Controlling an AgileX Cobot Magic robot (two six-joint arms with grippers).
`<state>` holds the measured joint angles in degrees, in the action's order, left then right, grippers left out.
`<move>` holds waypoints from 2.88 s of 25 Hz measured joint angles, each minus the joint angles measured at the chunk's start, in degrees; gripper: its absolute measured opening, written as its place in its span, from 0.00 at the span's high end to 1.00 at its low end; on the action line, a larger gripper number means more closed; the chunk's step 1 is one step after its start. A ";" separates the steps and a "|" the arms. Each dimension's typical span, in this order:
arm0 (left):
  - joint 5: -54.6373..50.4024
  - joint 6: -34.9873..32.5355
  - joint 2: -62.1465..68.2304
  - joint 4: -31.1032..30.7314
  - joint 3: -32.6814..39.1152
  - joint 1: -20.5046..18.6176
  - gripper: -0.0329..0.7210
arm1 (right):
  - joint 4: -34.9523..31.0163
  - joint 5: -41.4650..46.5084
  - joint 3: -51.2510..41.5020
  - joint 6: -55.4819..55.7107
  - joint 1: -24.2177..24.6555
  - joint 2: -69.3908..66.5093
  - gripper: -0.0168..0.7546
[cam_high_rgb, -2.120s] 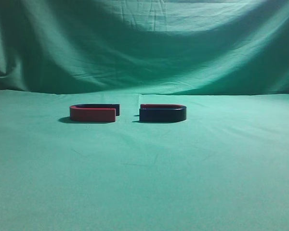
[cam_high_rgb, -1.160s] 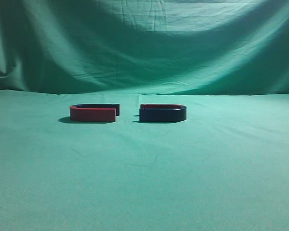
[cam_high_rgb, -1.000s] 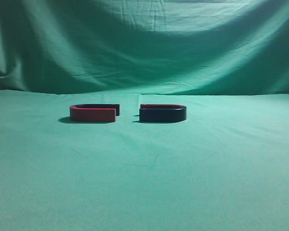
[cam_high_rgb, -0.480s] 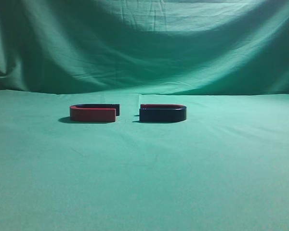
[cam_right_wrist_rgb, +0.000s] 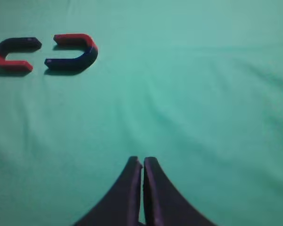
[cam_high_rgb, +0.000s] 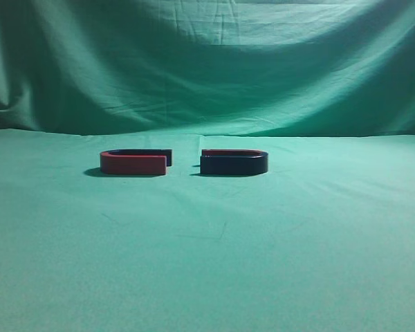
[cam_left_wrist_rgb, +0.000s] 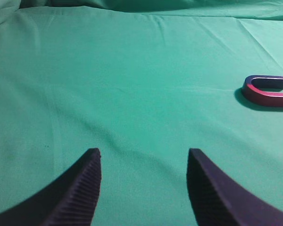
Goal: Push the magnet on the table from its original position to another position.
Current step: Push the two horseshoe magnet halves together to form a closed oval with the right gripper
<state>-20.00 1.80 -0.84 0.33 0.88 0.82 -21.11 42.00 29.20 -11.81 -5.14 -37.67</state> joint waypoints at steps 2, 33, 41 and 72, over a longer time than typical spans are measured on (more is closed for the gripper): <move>0.00 0.00 0.00 0.00 0.00 0.00 0.46 | -0.96 1.54 2.50 -0.26 0.00 -4.60 0.98; 0.00 0.00 0.00 0.00 0.00 0.00 0.46 | 11.76 16.71 53.87 15.15 -20.08 -69.90 0.98; 0.00 0.00 0.00 0.00 0.00 0.00 0.46 | 15.59 18.36 60.24 17.60 -20.08 -78.94 0.98; 0.00 0.00 0.00 0.00 0.00 0.00 0.46 | 11.78 11.84 63.82 19.12 -22.83 -83.24 0.98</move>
<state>-20.00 1.80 -0.84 0.33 0.88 0.82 -9.33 53.83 93.02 7.31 -27.97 -120.91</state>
